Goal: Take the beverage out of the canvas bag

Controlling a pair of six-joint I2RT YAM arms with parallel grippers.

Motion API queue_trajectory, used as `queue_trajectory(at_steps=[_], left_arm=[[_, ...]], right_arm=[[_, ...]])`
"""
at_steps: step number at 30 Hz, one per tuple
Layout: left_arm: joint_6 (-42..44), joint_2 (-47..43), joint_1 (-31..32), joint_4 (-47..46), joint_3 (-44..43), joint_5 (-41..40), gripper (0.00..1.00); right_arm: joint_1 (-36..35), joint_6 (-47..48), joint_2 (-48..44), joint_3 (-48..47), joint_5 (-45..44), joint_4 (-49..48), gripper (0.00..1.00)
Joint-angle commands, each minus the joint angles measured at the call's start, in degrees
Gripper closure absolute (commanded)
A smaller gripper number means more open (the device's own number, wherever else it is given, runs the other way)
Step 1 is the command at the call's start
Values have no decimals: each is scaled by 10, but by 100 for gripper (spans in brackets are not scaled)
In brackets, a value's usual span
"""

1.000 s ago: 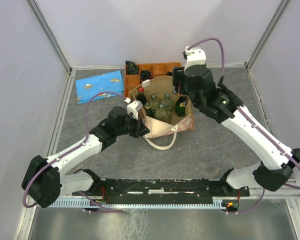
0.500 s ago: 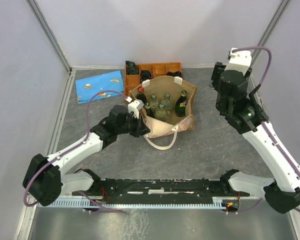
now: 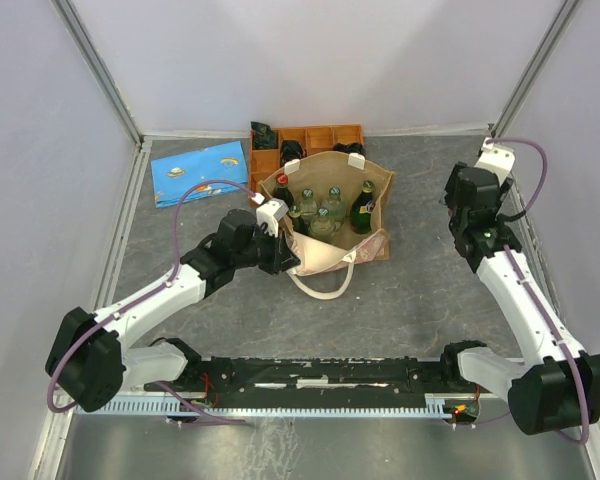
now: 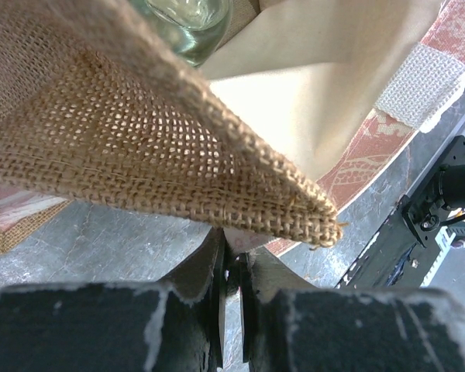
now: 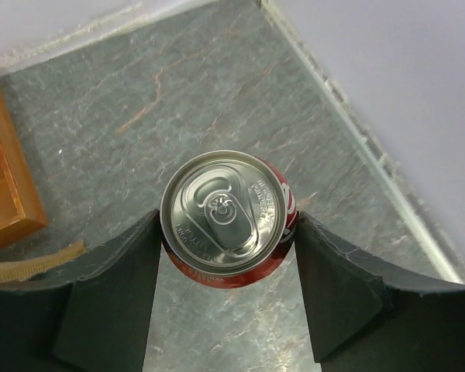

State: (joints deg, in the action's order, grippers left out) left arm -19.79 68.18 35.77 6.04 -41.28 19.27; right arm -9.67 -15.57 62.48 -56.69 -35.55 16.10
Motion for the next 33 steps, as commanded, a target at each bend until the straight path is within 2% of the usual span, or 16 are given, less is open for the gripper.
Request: queue_trajectory(at_steps=[1, 8, 18, 25, 30, 32, 33], left_arm=[[21, -7, 5, 40, -1, -12, 97], [26, -14, 5, 61, -6, -15, 97], [26, -10, 5, 63, -11, -12, 97], [33, -7, 5, 76, -20, -14, 97], [36, -7, 5, 80, -22, -15, 97], [37, -7, 5, 81, -24, -15, 97], [38, -7, 5, 82, -24, -15, 97]], right_arm=[[20, -35, -23, 70, 69, -157, 100], [27, -27, -24, 176, 119, -268, 100], [27, -20, -9, 250, 153, -342, 100], [28, -29, 21, 275, 159, -366, 100], [27, -26, 25, 270, 158, -327, 100], [27, -28, 24, 269, 155, -308, 95], [28, -29, 21, 270, 154, -301, 85]])
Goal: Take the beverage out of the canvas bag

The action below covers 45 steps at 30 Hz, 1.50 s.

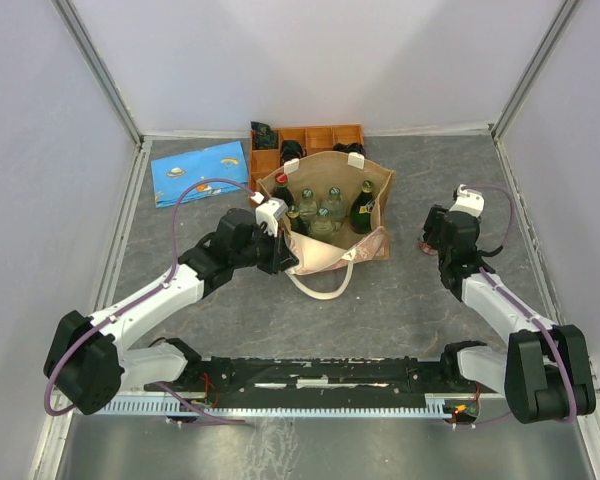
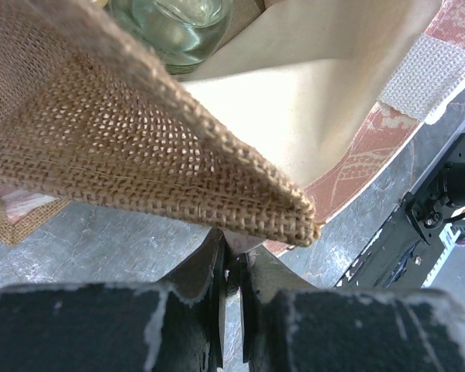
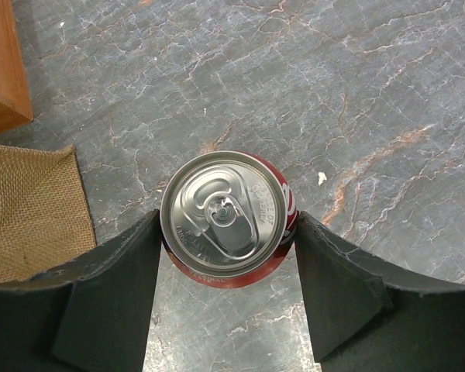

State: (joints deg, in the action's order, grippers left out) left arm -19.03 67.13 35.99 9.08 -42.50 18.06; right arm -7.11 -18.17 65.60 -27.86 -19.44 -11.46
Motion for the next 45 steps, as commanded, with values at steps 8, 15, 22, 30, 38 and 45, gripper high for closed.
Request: queue_trajectory(at_steps=[8, 15, 22, 30, 38, 45], left_arm=[[30, 6, 3, 51, -9, 2, 97], [26, 5, 3, 41, -3, 1, 97], [8, 4, 3, 21, 8, -3, 97], [-10, -1, 3, 8, 15, -9, 97], [-14, -1, 3, 8, 12, -14, 97], [-6, -2, 3, 15, 9, -22, 97]], right_arm=[[2, -8, -57, -35, -37, 52, 6], [-8, -11, -91, -239, -67, 239, 3], [-149, 21, -31, -476, -106, 401, 17], [-330, 42, 101, -604, -81, 441, 49], [-360, -6, 184, -597, -91, 439, 45], [-337, -42, 247, -615, -100, 470, 51]])
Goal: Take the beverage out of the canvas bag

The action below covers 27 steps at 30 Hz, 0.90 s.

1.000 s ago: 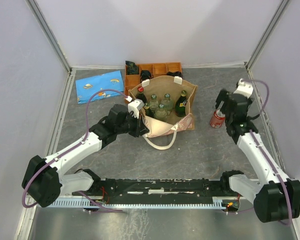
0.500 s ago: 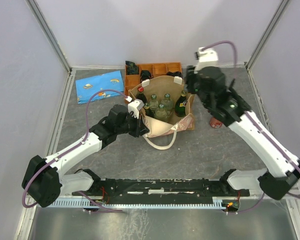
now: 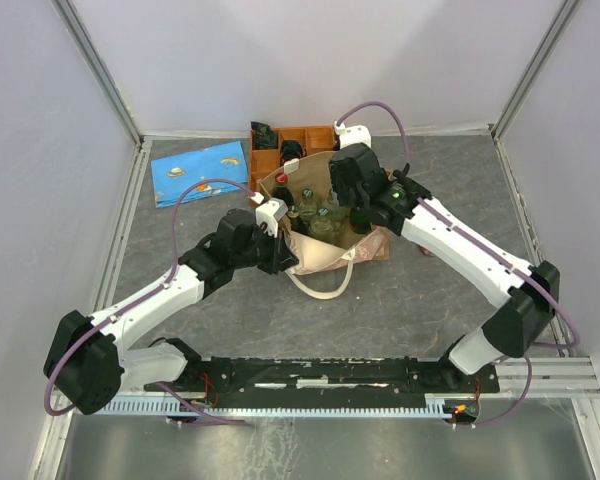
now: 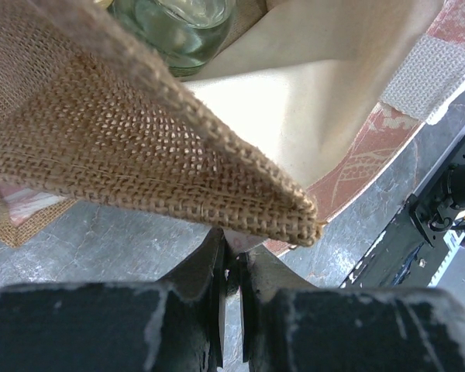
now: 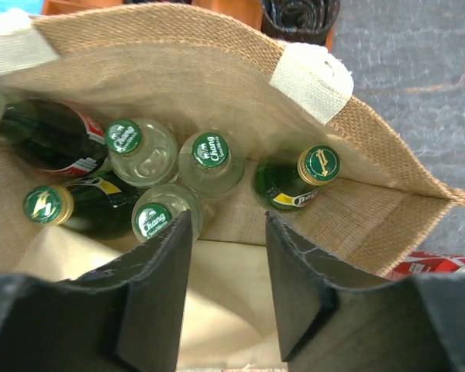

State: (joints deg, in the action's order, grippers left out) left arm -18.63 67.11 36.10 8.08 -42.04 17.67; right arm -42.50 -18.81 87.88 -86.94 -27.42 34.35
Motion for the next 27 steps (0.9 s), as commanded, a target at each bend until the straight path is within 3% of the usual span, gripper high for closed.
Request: queue_trajectory(at_steps=[1, 7, 14, 27], left_arm=[[-8, -2, 2, 27, 3, -20, 97], [-4, -7, 2, 36, 0, -32, 97], [-5, -1, 3, 35, 1, -28, 95], [-5, 15, 2, 35, -4, -20, 96]], right_arm=[[24, -43, 30, -24, -19, 16, 52], [64, -81, 51, -12, -26, 38, 52], [87, -95, 58, 12, -47, 22, 34], [113, -101, 120, 0, -55, -21, 33]])
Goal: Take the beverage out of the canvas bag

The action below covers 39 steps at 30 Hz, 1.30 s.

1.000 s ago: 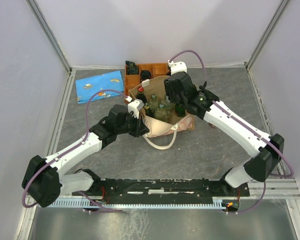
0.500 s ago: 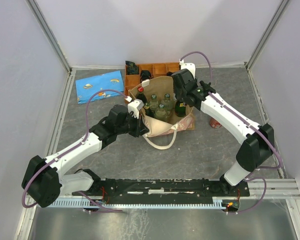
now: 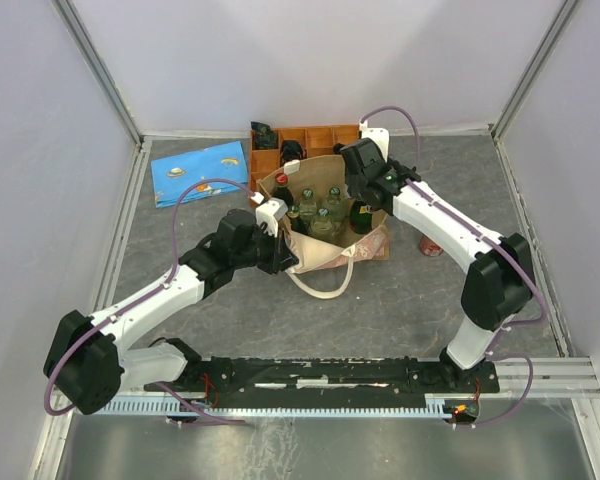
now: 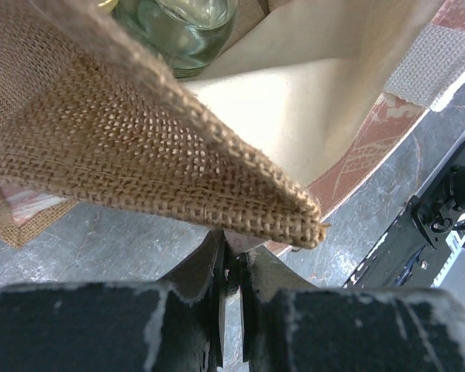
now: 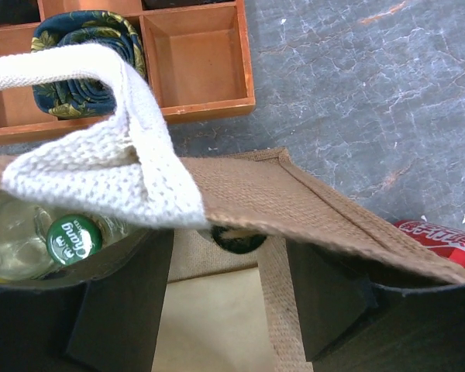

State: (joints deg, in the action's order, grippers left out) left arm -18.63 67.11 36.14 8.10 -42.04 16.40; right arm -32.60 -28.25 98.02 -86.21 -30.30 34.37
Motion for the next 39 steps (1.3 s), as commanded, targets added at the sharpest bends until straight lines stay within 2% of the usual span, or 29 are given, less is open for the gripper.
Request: queue_trajectory(at_steps=[1, 8, 15, 17, 19, 23, 27, 39], left_arm=[[-4, 16, 2, 35, -5, -6, 96], [-4, 23, 1, 35, -6, -6, 96], [-4, 26, 2, 35, -6, -8, 96], [-4, 25, 2, 35, -5, -8, 96], [-4, 25, 2, 35, -5, -8, 96], [-4, 25, 2, 35, -3, -7, 96], [-4, 24, 2, 35, -2, -7, 97], [-9, 18, 2, 24, 7, -3, 97]], right_arm=[[15, -8, 23, -6, -28, -27, 33], [18, -18, 52, -9, -29, -39, 38], [18, -34, 61, 14, -40, -46, 60], [18, -36, 59, 23, -47, -49, 76], [18, -36, 57, 29, -52, -49, 99], [18, -25, 46, 32, -52, -52, 100], [17, 17, 1, 58, -29, -110, 100], [6, 80, -84, 18, -2, -128, 100]])
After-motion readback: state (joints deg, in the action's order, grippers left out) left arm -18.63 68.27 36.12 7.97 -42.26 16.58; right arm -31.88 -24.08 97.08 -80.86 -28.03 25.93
